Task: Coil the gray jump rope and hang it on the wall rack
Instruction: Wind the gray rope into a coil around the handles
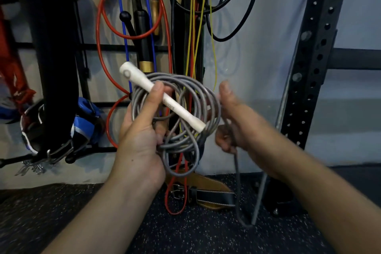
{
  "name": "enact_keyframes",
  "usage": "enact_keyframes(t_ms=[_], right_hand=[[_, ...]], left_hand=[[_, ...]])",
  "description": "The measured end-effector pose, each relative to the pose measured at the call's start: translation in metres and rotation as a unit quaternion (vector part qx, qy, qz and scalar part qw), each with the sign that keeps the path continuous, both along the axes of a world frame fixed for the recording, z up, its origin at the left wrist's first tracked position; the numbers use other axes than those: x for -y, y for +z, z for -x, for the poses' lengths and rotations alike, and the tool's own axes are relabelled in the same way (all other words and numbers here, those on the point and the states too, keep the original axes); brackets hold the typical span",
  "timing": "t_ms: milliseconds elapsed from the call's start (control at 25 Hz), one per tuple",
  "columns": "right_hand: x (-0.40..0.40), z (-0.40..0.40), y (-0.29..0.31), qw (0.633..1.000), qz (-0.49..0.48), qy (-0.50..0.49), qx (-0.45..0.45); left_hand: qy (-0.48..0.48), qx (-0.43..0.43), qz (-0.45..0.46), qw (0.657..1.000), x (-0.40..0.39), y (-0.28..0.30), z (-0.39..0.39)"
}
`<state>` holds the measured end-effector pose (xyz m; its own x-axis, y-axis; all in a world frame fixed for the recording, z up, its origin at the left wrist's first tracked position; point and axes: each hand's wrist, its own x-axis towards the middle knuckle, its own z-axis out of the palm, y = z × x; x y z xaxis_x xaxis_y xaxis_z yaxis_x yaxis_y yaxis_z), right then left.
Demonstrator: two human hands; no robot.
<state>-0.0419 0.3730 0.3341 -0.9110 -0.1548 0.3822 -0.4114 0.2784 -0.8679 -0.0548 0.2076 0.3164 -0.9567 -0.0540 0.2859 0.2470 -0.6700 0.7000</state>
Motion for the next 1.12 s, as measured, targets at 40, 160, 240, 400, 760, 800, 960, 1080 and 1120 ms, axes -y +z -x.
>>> enact_keyframes(t_ms=[40, 160, 240, 400, 760, 800, 960, 1080, 1120], right_hand=[[0.010, -0.001, -0.007, 0.999, 0.027, 0.016, -0.003], [0.037, -0.002, -0.023, 0.980, 0.193, 0.011, -0.053], [0.045, -0.004, -0.025, 0.965, 0.249, -0.014, -0.080], [0.045, -0.009, -0.025, 0.952, 0.282, -0.029, -0.118], [-0.007, 0.004, 0.001, 0.975, 0.155, -0.074, -0.144], [-0.012, 0.004, 0.005, 0.979, 0.130, -0.060, -0.143], [-0.026, -0.002, 0.024, 0.993, 0.006, 0.000, -0.122], [-0.023, -0.009, 0.031, 0.986, -0.106, 0.029, -0.122], [-0.019, -0.010, 0.032, 0.981, -0.141, 0.038, -0.131]], left_hand=[[-0.002, 0.014, -0.029, 0.999, -0.002, -0.001, -0.001], [-0.003, 0.027, -0.069, 0.997, -0.011, -0.006, -0.005], [0.015, 0.019, -0.069, 0.997, -0.015, -0.008, -0.007], [0.015, 0.025, -0.013, 0.999, -0.019, -0.013, -0.011], [-0.032, -0.009, 0.167, 0.985, 0.013, 0.001, -0.001], [-0.042, -0.016, 0.165, 0.985, 0.020, 0.005, 0.001], [-0.010, -0.121, 0.269, 0.955, 0.056, 0.030, 0.005], [0.014, -0.235, 0.502, 0.832, 0.060, 0.045, -0.001], [0.002, -0.253, 0.552, 0.794, 0.053, 0.045, -0.004]])
